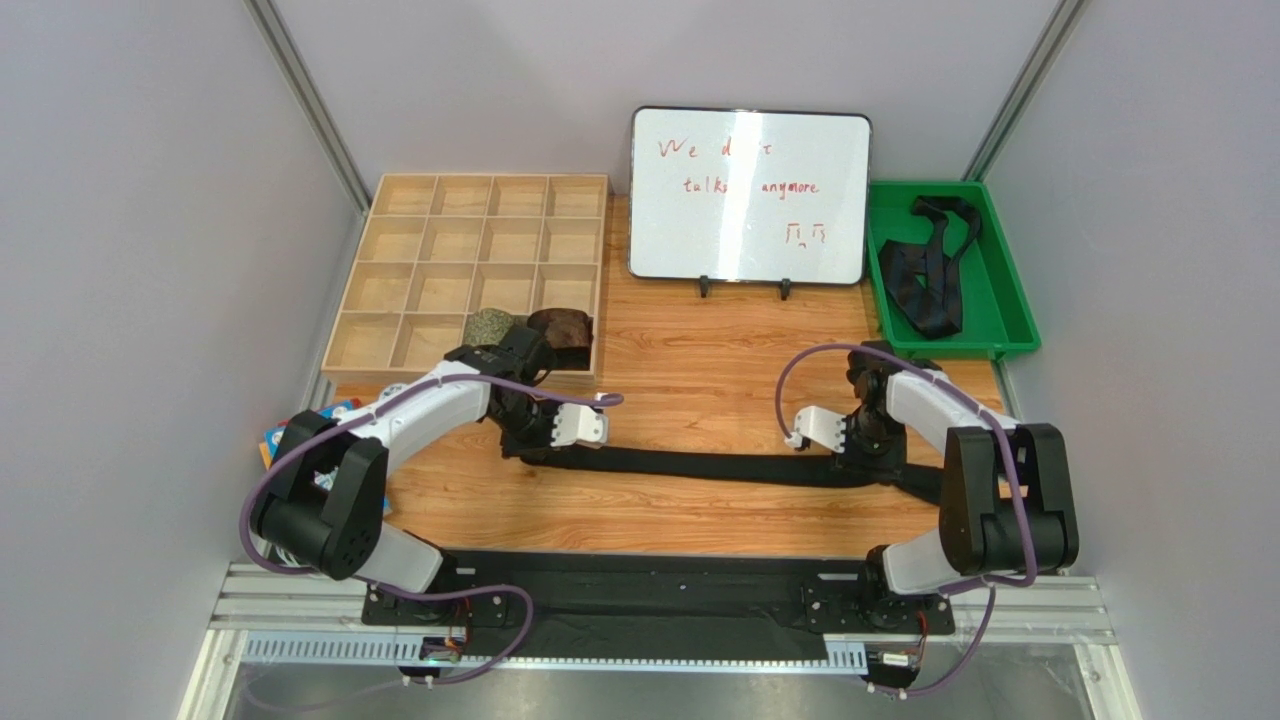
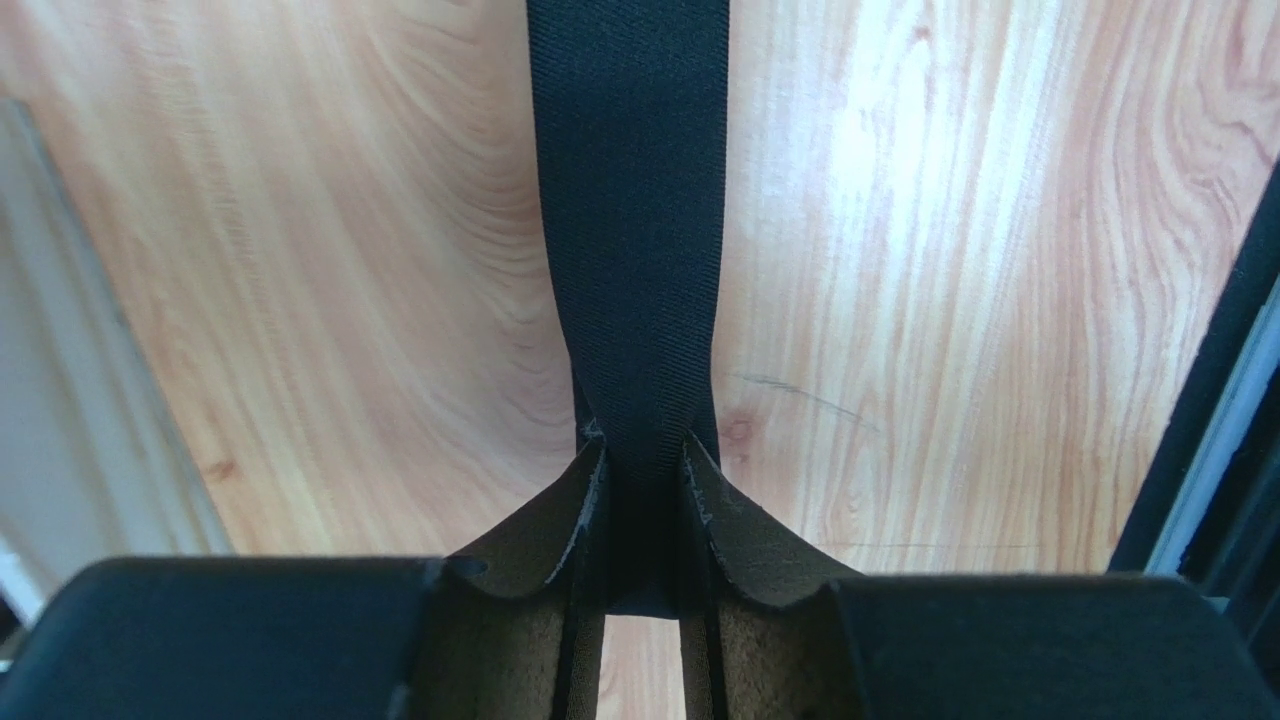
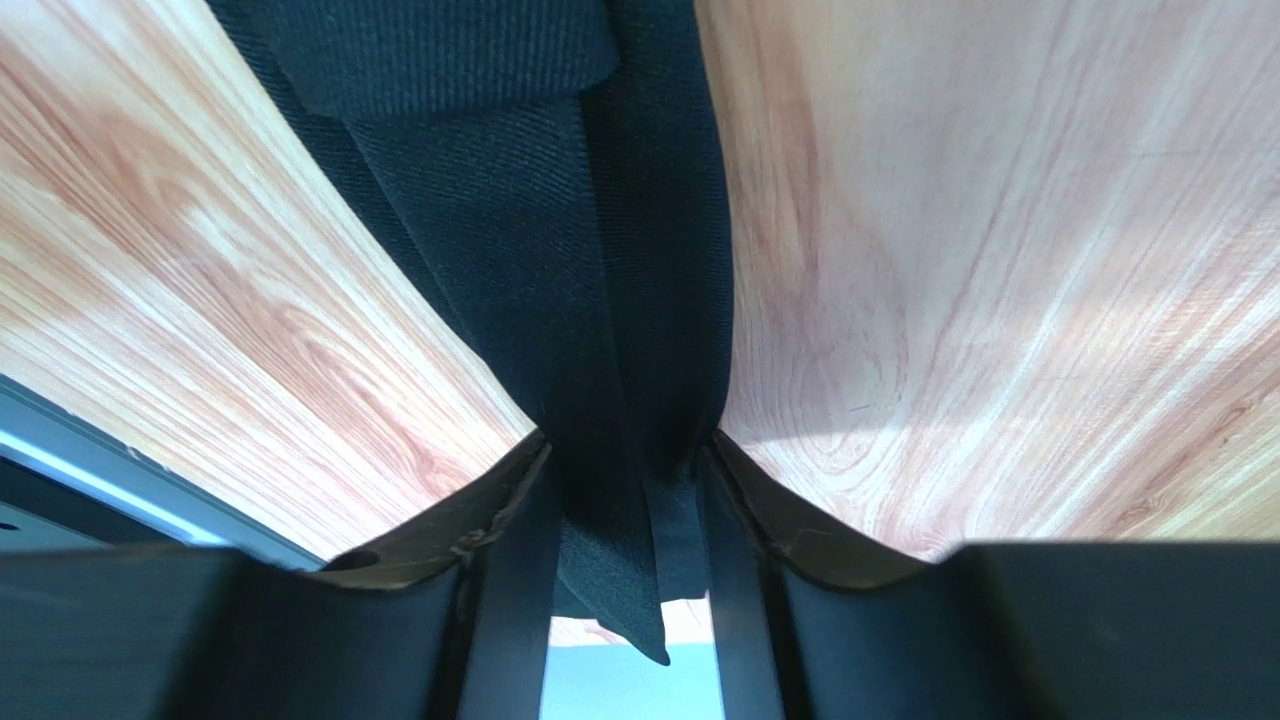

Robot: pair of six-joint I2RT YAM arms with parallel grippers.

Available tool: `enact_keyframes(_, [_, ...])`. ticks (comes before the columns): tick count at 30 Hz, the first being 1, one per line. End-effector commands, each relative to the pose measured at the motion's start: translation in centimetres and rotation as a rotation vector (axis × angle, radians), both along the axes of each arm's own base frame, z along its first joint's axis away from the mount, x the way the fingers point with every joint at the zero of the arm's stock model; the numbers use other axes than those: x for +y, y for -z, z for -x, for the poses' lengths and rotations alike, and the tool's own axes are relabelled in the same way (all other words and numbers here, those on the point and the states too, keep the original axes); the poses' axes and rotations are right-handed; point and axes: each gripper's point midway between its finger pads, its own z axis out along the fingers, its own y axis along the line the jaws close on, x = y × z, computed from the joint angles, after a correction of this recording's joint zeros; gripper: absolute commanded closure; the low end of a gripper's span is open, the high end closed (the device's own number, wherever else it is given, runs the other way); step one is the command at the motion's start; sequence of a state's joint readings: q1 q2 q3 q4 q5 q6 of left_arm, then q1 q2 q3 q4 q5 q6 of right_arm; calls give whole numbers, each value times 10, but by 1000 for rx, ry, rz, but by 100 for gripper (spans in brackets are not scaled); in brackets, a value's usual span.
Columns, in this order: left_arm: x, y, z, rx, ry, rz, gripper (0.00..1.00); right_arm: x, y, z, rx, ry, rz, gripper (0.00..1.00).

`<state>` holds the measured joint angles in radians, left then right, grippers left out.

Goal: Roll the ties
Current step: Flatten out the tie at the center of the board.

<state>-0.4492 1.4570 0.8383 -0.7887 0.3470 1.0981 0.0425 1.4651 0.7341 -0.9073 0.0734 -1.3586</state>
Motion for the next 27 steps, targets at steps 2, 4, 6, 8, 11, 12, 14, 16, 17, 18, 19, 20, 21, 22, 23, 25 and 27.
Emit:
enact_keyframes(2, [-6, -4, -7, 21, -30, 10, 72, 0, 7, 9, 43, -52, -24, 60])
enact_keyframes(4, [-2, -2, -11, 15, -43, -11, 68, 0, 6, 9, 45, -52, -27, 60])
enact_keyframes(6, [1, 1, -11, 13, -40, -29, 64, 0, 6, 8, 50, -50, -31, 60])
enact_keyframes(8, [2, 0, -11, 4, -33, -37, 55, -1, 5, 8, 56, -50, -33, 58])
enact_keyframes(11, [6, -5, -14, -20, -45, -46, 38, -4, 1, 4, 44, -40, -22, 42])
enact_keyframes(12, [5, -9, -14, -20, -47, -29, 36, -4, -4, -1, 30, -40, -22, 33])
enact_keyframes(14, [1, -24, -11, -35, -57, 36, 28, -8, -13, -4, 10, 11, -44, 27])
enact_keyframes(16, [4, -36, -11, -56, -87, 81, 20, 6, -33, -12, -9, 64, -121, 19])
enact_keyframes(17, [5, -48, -10, -84, -99, 108, 17, 13, -44, -14, -23, 92, -159, 15])
enact_keyframes(18, [4, -57, -10, -87, -121, 152, 1, 21, -54, -16, -30, 118, -202, 9])
enact_keyframes(19, [4, -71, -9, -119, -130, 194, 0, 37, -75, -24, -54, 179, -289, 6])
enact_keyframes(20, [4, -78, -5, -117, -140, 220, 1, 46, -85, -29, -69, 212, -332, 4])
enact_keyframes(21, [2, -87, -5, -116, -175, 260, 1, 55, -96, -35, -91, 235, -376, 0])
enact_keyframes(22, [0, -102, -4, -154, -197, 297, 0, 70, -115, -47, -125, 262, -457, 0])
enact_keyframes(23, [-4, -113, -6, -179, -218, 336, 0, 80, -126, -52, -137, 334, -505, 0])
enact_keyframes(25, [-14, -142, -2, -227, -247, 451, 1, 109, -151, -70, -172, 373, -630, 0])
enact_keyframes(27, [-28, -158, 2, -257, -223, 565, 0, 135, -166, -77, -156, 490, -730, 0])
